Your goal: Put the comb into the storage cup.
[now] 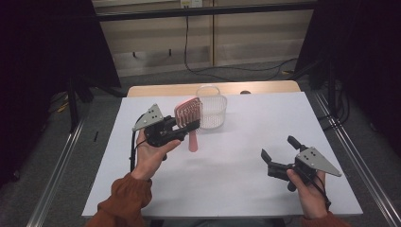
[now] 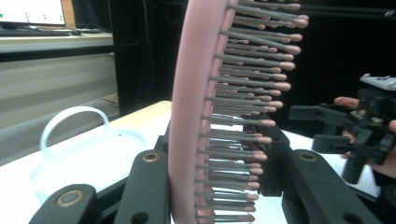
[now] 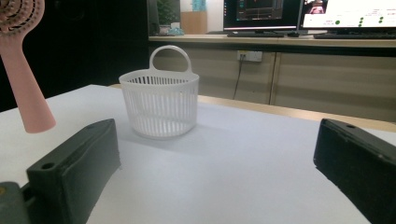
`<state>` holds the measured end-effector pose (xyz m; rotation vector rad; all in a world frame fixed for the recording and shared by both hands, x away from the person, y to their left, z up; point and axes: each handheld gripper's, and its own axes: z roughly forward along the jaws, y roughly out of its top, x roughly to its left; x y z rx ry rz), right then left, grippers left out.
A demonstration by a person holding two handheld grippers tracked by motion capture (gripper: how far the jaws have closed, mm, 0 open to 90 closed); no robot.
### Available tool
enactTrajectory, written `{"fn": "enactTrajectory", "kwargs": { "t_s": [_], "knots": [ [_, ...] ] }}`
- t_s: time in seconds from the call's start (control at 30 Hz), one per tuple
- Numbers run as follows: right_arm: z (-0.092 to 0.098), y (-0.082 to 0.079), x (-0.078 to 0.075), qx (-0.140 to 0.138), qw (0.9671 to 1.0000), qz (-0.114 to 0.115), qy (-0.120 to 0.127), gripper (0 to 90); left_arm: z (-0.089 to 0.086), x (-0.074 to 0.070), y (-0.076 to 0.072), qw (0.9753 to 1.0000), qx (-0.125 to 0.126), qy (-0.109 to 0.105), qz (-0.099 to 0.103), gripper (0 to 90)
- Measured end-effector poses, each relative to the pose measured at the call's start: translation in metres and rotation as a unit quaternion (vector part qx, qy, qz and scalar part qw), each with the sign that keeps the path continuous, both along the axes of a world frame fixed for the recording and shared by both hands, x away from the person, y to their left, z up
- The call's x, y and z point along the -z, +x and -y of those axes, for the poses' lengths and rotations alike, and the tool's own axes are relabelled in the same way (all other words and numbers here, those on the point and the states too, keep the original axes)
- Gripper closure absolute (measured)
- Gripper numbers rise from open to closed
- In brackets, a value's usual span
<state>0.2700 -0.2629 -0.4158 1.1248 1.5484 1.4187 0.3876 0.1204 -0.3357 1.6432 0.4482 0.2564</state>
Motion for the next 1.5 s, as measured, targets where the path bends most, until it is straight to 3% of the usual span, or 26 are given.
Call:
{"fn": "enactTrajectory", "kwargs": {
  "t_s": [0.1,0.2,0.5,0.6,0.7,0.83,0.97,1.17,1.33,1.5],
  "knots": [
    [0.005,-0.002,0.002,0.005,1.0000,-0.005,-0.004,0.1,0.002,0.002,0.004,1.0000,0.003,-0.003,-0.009,64.0],
    [0.008,-0.005,0.003,0.007,0.9999,-0.013,0.002,0.2,0.005,0.004,0.007,0.9999,0.000,0.006,-0.013,64.1],
    [0.023,-0.019,0.005,0.023,0.9996,-0.006,-0.015,0.0,0.008,-0.006,0.014,0.9999,-0.011,0.004,-0.001,64.1],
    [0.028,-0.024,0.008,0.023,0.9997,-0.005,-0.006,0.0,0.008,-0.007,0.016,0.9999,-0.013,-0.001,0.001,64.0],
    [0.031,-0.025,0.008,0.029,0.9994,0.007,-0.019,0.1,0.008,-0.006,0.018,0.9998,-0.020,0.002,0.004,64.0],
    [0.032,-0.025,0.012,0.033,0.9986,0.008,-0.041,0.1,0.008,-0.006,0.022,0.9996,-0.027,-0.002,0.006,64.0],
    [0.033,-0.024,0.014,0.037,0.9984,0.006,-0.042,0.3,0.009,-0.008,0.031,0.9993,-0.037,-0.007,0.004,64.0],
    [0.032,-0.024,0.016,0.015,0.9991,0.012,-0.038,0.1,0.012,-0.014,0.041,0.9989,-0.046,-0.010,0.005,64.1],
    [0.031,-0.024,0.017,0.008,0.9992,0.013,-0.037,0.0,0.018,-0.021,0.048,0.9983,-0.053,-0.014,0.018,64.0],
    [0.031,-0.024,0.017,0.005,0.9992,0.012,-0.036,0.0,0.023,-0.028,0.056,0.9982,-0.055,-0.016,0.017,64.0]
  ]
}}
